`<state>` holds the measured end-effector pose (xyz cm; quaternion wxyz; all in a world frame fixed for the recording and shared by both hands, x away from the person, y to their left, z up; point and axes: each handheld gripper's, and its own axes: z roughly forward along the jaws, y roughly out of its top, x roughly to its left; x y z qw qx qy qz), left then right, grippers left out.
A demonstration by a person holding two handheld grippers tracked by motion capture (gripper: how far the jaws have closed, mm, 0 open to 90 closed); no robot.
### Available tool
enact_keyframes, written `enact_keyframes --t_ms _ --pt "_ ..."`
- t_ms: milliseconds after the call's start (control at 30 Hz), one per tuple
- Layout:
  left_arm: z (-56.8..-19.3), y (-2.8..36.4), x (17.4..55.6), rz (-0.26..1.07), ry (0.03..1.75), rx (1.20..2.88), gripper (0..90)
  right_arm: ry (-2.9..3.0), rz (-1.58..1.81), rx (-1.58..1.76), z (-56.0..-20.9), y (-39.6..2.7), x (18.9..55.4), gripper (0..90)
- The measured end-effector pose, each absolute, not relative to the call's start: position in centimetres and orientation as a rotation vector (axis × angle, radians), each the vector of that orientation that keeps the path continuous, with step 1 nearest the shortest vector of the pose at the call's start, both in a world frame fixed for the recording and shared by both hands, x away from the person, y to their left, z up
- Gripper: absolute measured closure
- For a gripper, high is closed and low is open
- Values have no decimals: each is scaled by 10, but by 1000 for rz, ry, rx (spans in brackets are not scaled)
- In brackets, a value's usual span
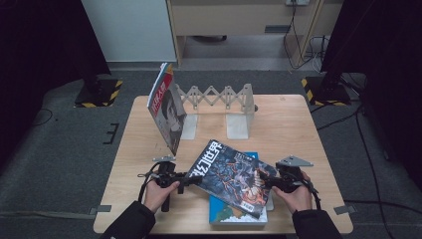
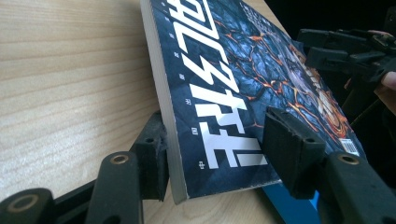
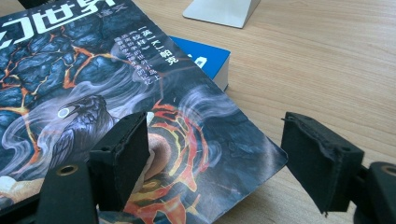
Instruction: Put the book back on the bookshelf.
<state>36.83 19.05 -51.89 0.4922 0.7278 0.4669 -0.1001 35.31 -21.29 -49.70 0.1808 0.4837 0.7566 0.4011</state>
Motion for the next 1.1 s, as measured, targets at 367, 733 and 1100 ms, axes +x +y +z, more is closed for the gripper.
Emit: enact_keyframes --t_ms 367,733,1100 --pt "-531 180 370 -279 1107 1766 281 2137 1132 1366 -497 -213 353 239" --pt "-513 182 367 -362 1086 1737 449 2135 1132 1367 -497 -213 353 240" --pt "-503 183 369 -396 1096 1668 536 2130 1137 1376 -497 -214 353 243"
